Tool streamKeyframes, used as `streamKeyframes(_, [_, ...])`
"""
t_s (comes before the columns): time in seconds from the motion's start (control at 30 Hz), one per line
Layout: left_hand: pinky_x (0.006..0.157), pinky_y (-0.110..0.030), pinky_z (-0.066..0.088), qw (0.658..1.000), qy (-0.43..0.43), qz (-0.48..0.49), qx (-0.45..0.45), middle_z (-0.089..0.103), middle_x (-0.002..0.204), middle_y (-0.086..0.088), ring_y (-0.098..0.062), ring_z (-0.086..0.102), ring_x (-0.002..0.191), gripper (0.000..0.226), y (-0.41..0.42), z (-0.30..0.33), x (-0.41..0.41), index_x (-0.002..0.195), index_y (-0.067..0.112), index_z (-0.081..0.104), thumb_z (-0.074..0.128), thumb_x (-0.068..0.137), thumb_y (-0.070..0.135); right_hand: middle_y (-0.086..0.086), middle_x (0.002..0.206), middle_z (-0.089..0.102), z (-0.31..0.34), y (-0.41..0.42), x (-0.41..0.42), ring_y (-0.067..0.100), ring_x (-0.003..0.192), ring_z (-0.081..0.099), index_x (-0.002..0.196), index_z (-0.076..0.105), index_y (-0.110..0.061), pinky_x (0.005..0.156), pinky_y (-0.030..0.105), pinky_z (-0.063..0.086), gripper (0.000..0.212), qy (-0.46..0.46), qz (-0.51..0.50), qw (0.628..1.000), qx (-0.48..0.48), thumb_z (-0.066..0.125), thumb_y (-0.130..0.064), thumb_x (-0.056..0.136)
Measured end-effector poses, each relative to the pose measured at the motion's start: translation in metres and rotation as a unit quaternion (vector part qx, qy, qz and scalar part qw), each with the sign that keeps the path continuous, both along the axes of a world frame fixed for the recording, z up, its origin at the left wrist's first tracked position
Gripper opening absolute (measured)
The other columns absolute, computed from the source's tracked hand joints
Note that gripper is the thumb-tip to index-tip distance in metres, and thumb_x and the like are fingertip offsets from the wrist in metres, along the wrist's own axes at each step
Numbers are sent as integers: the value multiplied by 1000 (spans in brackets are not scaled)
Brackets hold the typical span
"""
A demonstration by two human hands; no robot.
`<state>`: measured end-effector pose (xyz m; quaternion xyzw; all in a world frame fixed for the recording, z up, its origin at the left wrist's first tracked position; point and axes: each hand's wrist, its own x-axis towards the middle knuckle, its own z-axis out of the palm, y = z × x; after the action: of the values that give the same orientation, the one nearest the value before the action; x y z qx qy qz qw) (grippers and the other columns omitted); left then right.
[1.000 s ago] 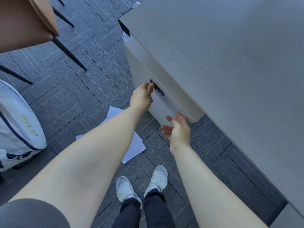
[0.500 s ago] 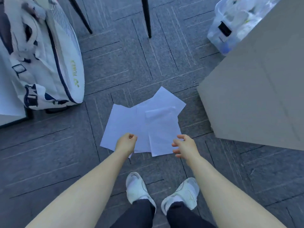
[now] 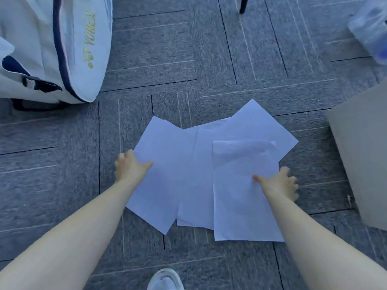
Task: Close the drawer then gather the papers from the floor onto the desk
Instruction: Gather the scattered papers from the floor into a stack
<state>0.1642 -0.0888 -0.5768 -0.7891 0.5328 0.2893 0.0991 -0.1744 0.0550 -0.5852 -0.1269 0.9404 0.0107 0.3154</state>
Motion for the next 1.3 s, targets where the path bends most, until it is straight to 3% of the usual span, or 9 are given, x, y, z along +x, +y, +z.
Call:
streamKeyframes(0.2, [88, -42, 41, 1000, -3, 13, 13, 61, 117, -12, -34, 56, 110, 61, -17, -24, -2, 113, 14, 48, 74, 67, 44, 17, 127, 58, -11, -7, 5, 39, 120, 51, 124, 42, -10, 97, 50, 35, 78, 0, -8, 999, -32, 73, -51, 66])
streamKeyframes(0.3, [76, -36, 47, 999, 18, -27, 41, 66, 103, -8, -29, 59, 89, 38, -14, -24, -7, 95, 16, 54, 67, 72, 43, 8, 107, 66, -9, -14, 21, 35, 101, 61, 109, 54, -14, 91, 46, 44, 46, -70, -2, 994, -89, 67, -41, 74])
streamKeyframes(0.4, [76, -39, 47, 999, 37, -33, 4, 61, 98, -7, -31, 58, 93, 40, -11, -18, -11, 84, 18, 51, 64, 68, 53, 10, 91, 66, -2, -21, 36, 27, 72, 60, 89, 61, -12, 68, 37, 49, 17, -128, -37, 978, -160, 63, -26, 80])
streamKeyframes(0.57, [70, -34, 45, 970, 240, 30, 25, 63, 107, -3, -24, 61, 91, 44, -10, -11, -22, 108, 17, 55, 70, 76, 44, 21, 89, 62, -6, -22, 39, 42, 75, 59, 90, 56, -2, 66, 39, 46, 21, -169, -96, 949, -246, 62, -18, 79])
streamKeyframes(0.73, [97, -44, 42, 991, 96, -84, -47, 41, 134, -6, -30, 39, 126, 74, -10, -16, -52, 128, 20, 49, 70, 68, 57, 7, 102, 53, 0, -27, 24, 29, 84, 55, 132, 39, -13, 70, 40, 44, 62, -127, -140, 959, -210, 71, -27, 81])
streamKeyframes(0.93, [95, -43, 46, 989, 131, -69, 18, 44, 140, -8, -31, 48, 125, 99, -19, -17, -69, 139, 13, 37, 77, 60, 59, 15, 99, 70, -3, -39, 32, 35, 86, 67, 96, 63, -2, 78, 46, 56, 31, -188, -126, 951, -212, 74, -20, 74])
streamKeyframes(1.1, [89, -43, 49, 990, 105, -93, 14, 57, 123, -9, -31, 53, 113, 65, -8, -23, -85, 113, 15, 50, 73, 64, 50, 13, 97, 68, -10, -47, 50, 34, 81, 66, 81, 68, -12, 72, 40, 57, 18, -149, -58, 972, -175, 65, -25, 68])
streamKeyframes(1.2, [94, -42, 43, 991, 60, -112, -32, 47, 125, -8, -31, 43, 119, 61, 0, -25, -87, 111, 18, 53, 72, 64, 52, 17, 97, 68, -6, -43, 49, 34, 79, 67, 80, 66, -11, 67, 35, 52, 16, -147, -72, 962, -221, 63, -22, 68])
streamKeyframes(1.3, [98, -42, 40, 990, 108, -44, -78, 47, 128, -9, -32, 43, 123, 70, 5, -28, -88, 123, 19, 50, 78, 64, 46, 21, 100, 71, -3, -36, 45, 33, 83, 69, 98, 63, -2, 75, 43, 57, 23, -250, -165, 909, -290, 69, -8, 76])
